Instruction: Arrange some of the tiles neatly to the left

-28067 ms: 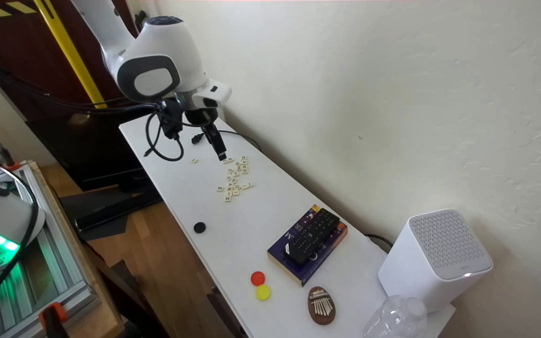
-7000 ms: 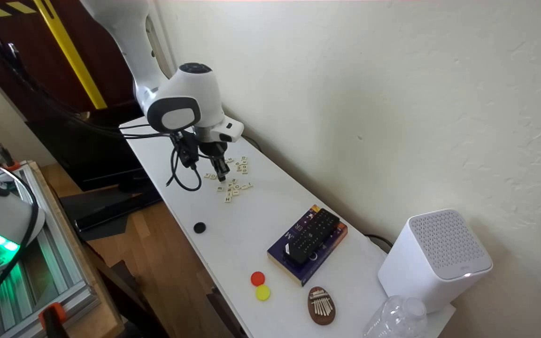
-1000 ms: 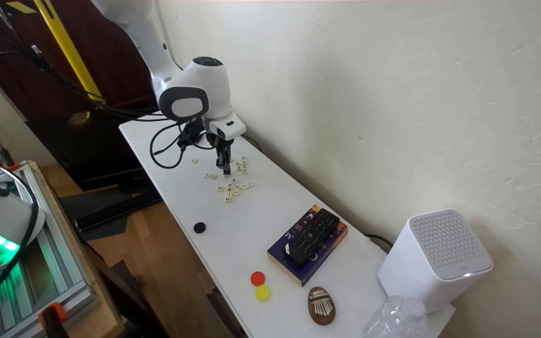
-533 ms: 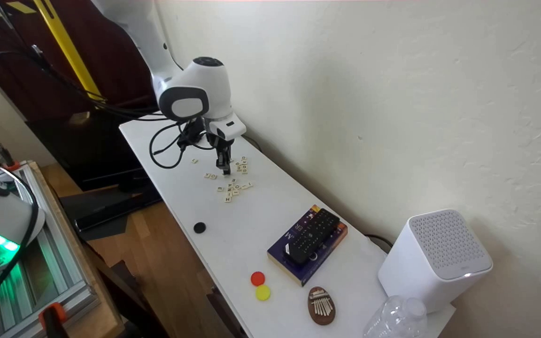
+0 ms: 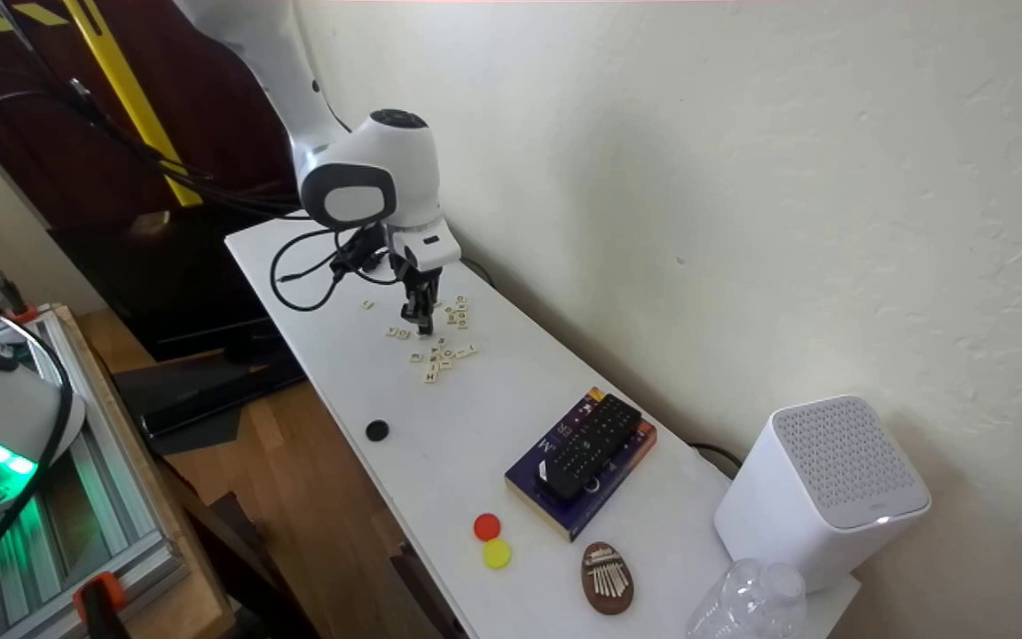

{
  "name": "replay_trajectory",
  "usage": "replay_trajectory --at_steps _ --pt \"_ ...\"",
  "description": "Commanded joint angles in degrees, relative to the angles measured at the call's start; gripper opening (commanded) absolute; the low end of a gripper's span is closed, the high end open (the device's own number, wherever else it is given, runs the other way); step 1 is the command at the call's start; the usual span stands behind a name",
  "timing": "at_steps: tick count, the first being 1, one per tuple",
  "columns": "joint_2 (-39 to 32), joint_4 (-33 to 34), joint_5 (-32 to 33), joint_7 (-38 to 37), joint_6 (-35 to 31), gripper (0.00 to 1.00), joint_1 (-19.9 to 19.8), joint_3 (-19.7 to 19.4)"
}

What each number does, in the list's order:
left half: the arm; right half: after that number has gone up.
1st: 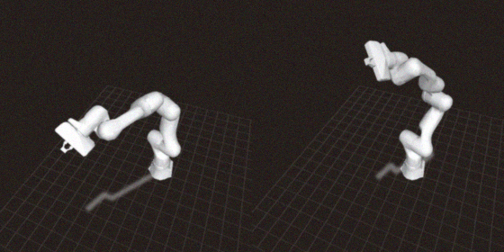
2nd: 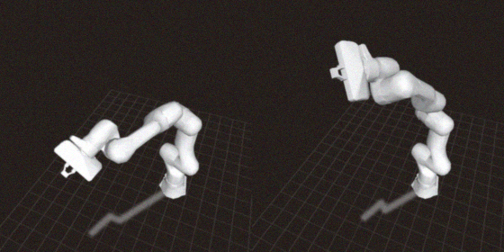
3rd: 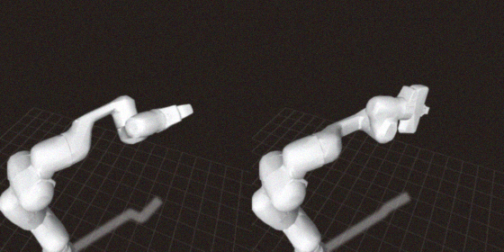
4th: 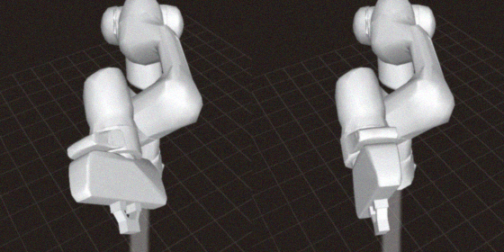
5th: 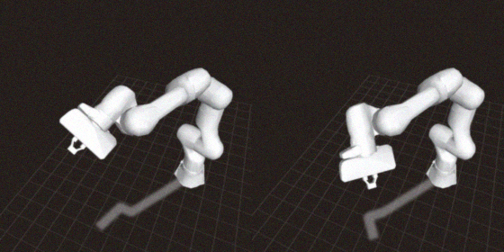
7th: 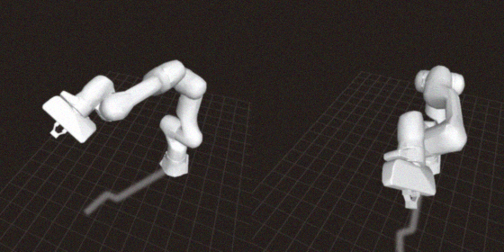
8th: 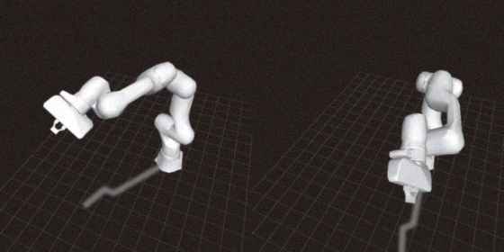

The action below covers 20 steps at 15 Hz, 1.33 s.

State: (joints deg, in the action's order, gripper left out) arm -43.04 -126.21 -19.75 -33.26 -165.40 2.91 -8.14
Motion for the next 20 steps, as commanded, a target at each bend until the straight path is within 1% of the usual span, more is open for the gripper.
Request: replay_trajectory --at_steps 1,9,20 --pt "-0.6 0.0 -2.5 -4.8 2.6 0.00 0.8 -0.5" --pt "-0.4 0.5 -3.5 -13.8 5.9 0.00 -0.1 -0.1" --pt "-0.5 1.0 -4.1 -22.9 8.7 0.00 -2.2 0.5"
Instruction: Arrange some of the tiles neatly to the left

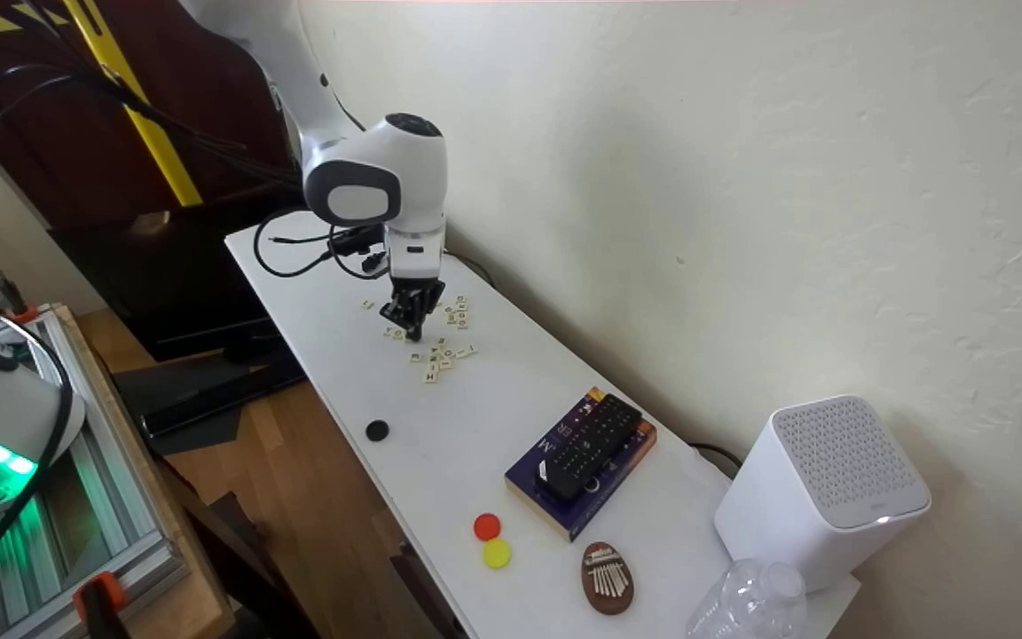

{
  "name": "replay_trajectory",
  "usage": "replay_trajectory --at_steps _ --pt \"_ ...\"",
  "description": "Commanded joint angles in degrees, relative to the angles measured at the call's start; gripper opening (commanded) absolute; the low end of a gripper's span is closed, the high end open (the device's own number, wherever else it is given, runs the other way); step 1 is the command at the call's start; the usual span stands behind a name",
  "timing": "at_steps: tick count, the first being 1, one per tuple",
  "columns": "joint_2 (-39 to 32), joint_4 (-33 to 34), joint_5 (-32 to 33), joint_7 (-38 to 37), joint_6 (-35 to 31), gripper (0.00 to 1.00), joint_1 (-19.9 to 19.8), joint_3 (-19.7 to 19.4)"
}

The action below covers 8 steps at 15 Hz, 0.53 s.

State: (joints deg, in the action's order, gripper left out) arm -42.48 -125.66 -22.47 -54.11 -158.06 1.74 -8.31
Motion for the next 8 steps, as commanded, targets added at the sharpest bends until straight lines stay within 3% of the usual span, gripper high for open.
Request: replay_trajectory --at_steps 1,8 --pt "-1.0 0.5 -1.4 -2.8 1.5 0.00 -1.2 0.7" --pt "-1.1 0.7 -2.6 -6.8 1.9 0.00 -2.9 1.3"
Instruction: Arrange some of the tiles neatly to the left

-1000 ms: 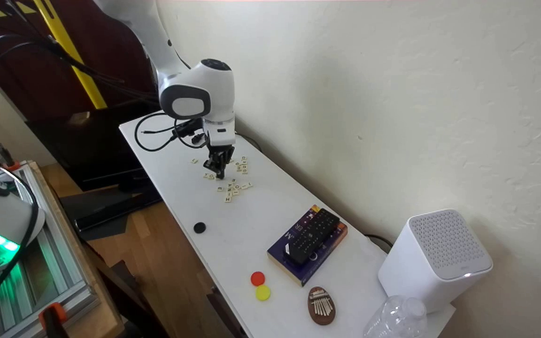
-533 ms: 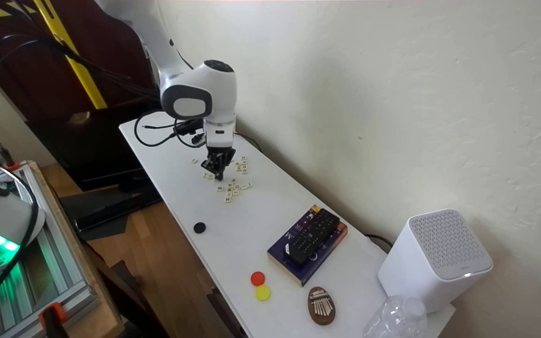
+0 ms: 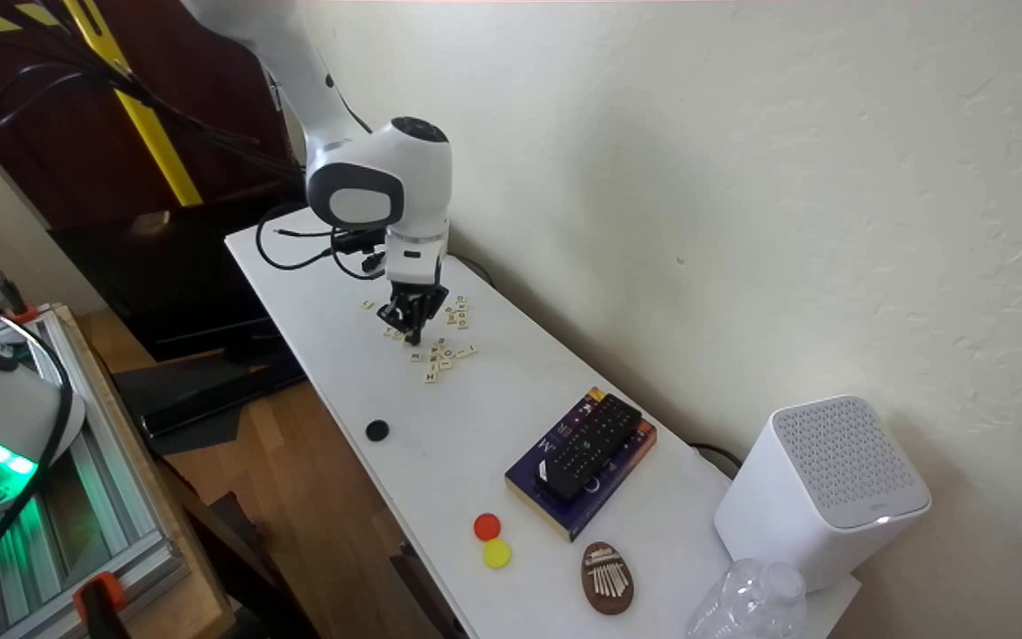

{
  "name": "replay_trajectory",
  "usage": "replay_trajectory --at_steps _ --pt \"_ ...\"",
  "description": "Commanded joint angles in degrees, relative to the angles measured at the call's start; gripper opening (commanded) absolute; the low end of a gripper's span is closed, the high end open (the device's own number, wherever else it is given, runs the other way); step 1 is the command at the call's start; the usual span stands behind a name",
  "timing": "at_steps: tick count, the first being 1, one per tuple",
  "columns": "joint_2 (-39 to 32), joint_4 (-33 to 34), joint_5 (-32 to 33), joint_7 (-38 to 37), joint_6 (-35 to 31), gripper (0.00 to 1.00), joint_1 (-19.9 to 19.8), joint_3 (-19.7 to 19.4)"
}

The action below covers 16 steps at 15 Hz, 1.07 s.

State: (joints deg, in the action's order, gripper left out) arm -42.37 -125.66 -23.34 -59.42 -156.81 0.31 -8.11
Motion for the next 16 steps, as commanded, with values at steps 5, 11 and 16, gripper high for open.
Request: replay_trajectory --at_steps 5,11,16 --pt "-1.3 1.3 -2.6 -3.5 1.1 0.00 -2.2 1.6" --pt "-1.2 1.7 -2.5 -5.5 1.3 0.00 -2.4 1.8" --pt "-1.1 2.0 -2.2 -6.6 1.2 0.00 -2.0 1.6"
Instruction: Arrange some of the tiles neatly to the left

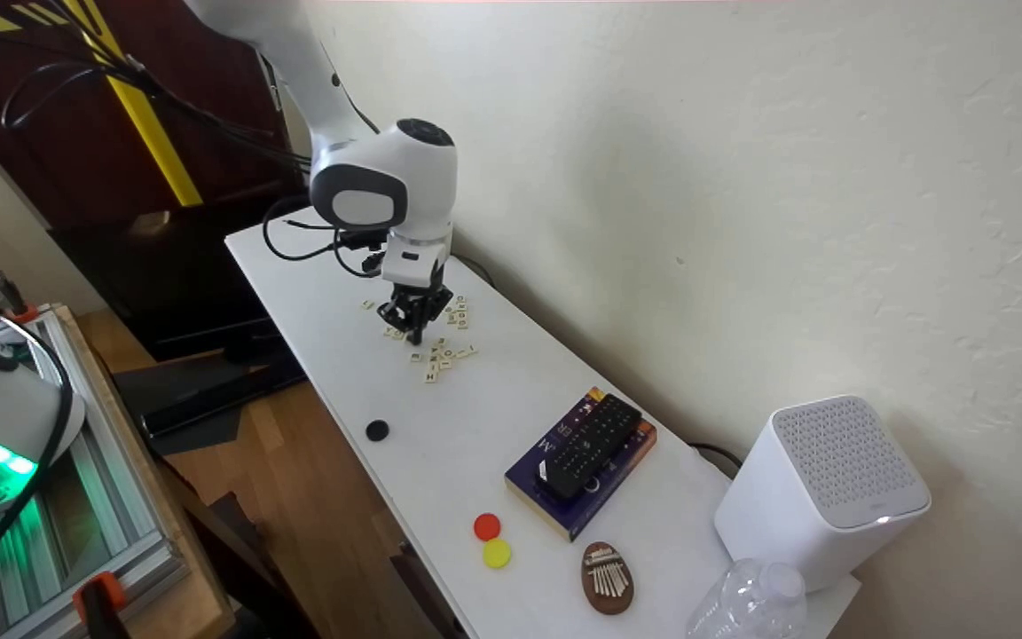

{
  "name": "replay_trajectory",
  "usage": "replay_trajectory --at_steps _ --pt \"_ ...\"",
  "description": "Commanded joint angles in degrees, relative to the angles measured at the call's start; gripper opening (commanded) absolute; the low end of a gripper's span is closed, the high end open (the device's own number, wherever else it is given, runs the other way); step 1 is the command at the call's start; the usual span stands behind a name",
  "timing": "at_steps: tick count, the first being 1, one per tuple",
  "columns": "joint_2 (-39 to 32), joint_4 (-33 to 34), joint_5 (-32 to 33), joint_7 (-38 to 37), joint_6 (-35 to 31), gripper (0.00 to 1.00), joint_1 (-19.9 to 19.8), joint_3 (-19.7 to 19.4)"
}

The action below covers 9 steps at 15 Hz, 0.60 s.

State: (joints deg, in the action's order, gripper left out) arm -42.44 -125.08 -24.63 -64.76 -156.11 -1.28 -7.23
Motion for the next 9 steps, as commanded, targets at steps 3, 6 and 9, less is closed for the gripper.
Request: replay_trajectory --at_steps 3,6,9 --pt "-1.2 1.6 -0.8 -1.6 0.5 0.00 -0.4 0.8" --pt "-1.2 1.6 -0.9 -1.7 0.4 0.00 -0.4 1.2" --pt "-1.1 1.5 -1.1 -2.1 0.2 0.00 -0.3 1.5"
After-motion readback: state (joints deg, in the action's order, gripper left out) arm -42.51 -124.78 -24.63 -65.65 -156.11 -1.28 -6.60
